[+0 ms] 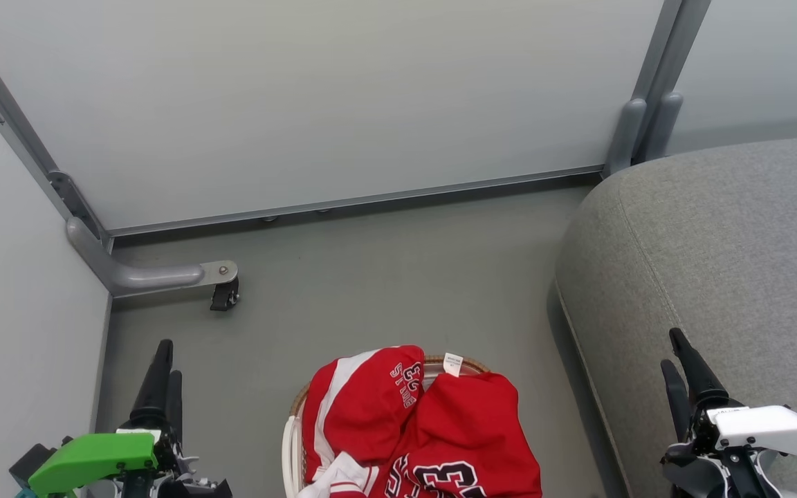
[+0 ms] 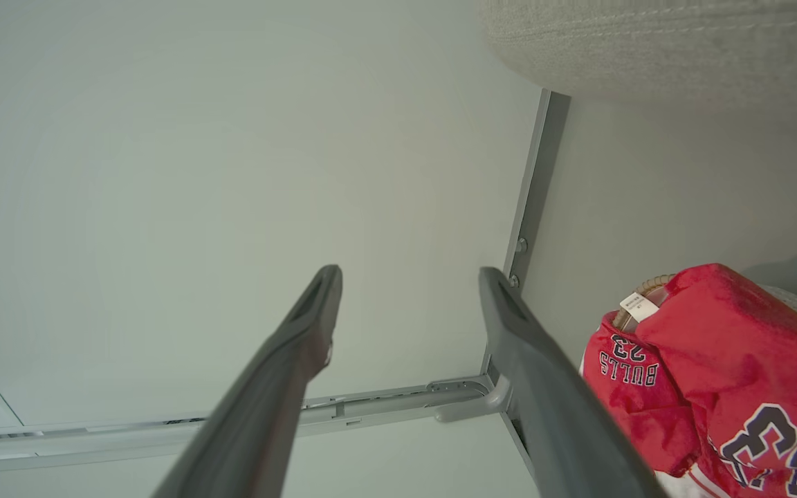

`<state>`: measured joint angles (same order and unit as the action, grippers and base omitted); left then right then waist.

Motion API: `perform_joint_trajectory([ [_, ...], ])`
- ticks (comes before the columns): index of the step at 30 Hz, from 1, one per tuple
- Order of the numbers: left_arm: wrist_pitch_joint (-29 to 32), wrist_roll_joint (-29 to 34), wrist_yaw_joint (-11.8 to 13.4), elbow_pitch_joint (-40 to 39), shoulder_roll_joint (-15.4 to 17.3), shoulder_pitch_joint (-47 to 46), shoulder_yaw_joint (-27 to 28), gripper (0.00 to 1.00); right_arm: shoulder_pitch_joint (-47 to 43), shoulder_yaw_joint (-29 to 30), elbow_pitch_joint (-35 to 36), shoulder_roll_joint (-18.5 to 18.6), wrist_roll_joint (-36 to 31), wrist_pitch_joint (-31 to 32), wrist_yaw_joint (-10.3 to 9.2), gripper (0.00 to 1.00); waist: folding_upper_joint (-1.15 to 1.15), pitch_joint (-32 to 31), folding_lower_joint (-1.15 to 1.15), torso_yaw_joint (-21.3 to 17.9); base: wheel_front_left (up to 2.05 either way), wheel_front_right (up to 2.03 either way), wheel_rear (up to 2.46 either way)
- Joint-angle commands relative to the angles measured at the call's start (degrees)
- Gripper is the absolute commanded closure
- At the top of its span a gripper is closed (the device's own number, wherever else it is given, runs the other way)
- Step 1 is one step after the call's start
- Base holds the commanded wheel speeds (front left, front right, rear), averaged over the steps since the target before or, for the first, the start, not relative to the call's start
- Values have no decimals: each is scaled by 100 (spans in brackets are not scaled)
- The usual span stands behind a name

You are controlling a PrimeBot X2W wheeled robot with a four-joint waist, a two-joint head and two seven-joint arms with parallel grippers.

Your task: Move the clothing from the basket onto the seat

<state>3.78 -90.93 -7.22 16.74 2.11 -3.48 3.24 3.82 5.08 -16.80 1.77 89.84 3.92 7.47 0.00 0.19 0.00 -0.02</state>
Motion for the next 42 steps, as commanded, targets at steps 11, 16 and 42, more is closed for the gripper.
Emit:
perform_joint_trajectory([
  [11,-320,822,-8,-285,33,-115,-231,0,7,43,317,57,-1355,-327,2,0,0,1,0,3,0,0,0],
  [16,-434,1431,-10,-407,38,-114,-266,0,-16,67,472,63,-2010,-440,2,0,0,-2,0,7,0,0,0],
  [42,-960,4484,196,-561,59,133,-585,0,-159,-192,796,85,-5161,-972,2,0,0,-22,0,29,0,0,0],
])
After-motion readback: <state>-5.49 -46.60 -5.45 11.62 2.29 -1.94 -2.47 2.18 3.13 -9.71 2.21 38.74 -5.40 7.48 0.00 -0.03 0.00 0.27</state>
